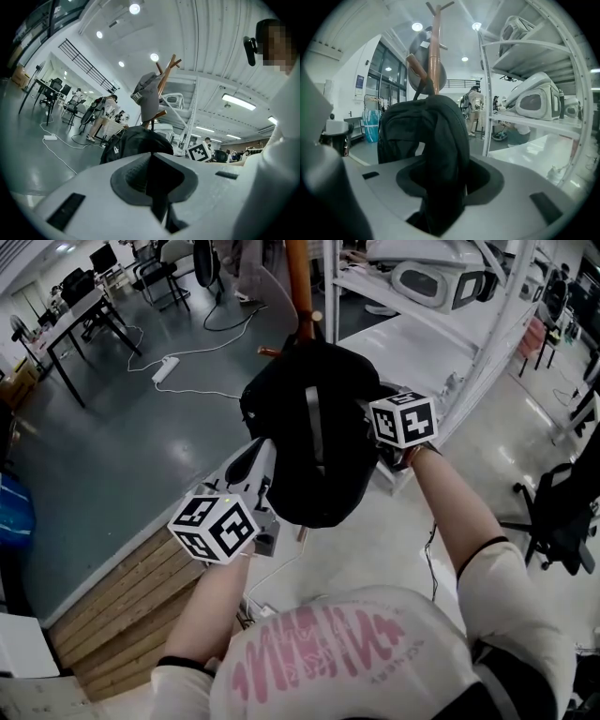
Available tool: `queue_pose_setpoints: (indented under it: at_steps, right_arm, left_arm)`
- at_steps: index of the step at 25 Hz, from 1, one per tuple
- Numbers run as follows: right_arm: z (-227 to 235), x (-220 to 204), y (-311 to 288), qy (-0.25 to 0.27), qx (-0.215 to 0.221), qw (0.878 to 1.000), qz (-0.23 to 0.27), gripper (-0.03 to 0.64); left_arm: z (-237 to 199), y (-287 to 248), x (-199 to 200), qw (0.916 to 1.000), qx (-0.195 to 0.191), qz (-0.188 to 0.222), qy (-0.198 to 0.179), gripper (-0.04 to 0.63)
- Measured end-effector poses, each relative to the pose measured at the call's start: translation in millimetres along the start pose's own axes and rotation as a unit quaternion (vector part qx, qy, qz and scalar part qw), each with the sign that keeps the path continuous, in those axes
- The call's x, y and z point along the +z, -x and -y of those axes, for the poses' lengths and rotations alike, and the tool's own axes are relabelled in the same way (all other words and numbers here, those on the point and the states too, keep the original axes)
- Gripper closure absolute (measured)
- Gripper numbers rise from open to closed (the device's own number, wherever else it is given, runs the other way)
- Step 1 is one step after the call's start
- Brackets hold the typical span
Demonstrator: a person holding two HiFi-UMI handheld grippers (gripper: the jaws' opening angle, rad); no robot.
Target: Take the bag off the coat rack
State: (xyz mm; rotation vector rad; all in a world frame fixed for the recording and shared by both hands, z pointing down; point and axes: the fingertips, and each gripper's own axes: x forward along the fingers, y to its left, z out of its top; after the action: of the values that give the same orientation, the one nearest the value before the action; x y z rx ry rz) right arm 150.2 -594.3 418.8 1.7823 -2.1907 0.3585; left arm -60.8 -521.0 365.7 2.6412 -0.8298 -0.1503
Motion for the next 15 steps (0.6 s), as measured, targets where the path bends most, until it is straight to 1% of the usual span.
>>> queue_pose_setpoints:
  at_steps: [5,8,11,12,15]
  right_arm:
    - [3,0,-3,0.0,-0.007,1.0,0.003,0.458]
    - [4,1,-5,0.002,-0.005,1.0,-0.002,0.462]
    - [5,0,-6,0.0,-0.002,1.0,-0.004,0.462]
    - [5,0,-7,0.001,0.0,1.0,-0.004,0.462]
    - [7,-1,-7,0.001,0.003,1.0,0.003,0.46]
  left_arm:
    - [1,-12,4,0.9999,0.003,-0.005,-0.015,0.592]
    - [-5,-21,8,0.999,0.013,-0.006,-0.042,0.591]
    - [-16,-27,10,0.997,0.035,-0.006,-0.069,0.588]
    - [-19,-28,12,0.9962,0.044,-0.005,-0.075,0.57]
    - [-30,-36,19,0.9939,0.064,-0.003,-0.089,0.432]
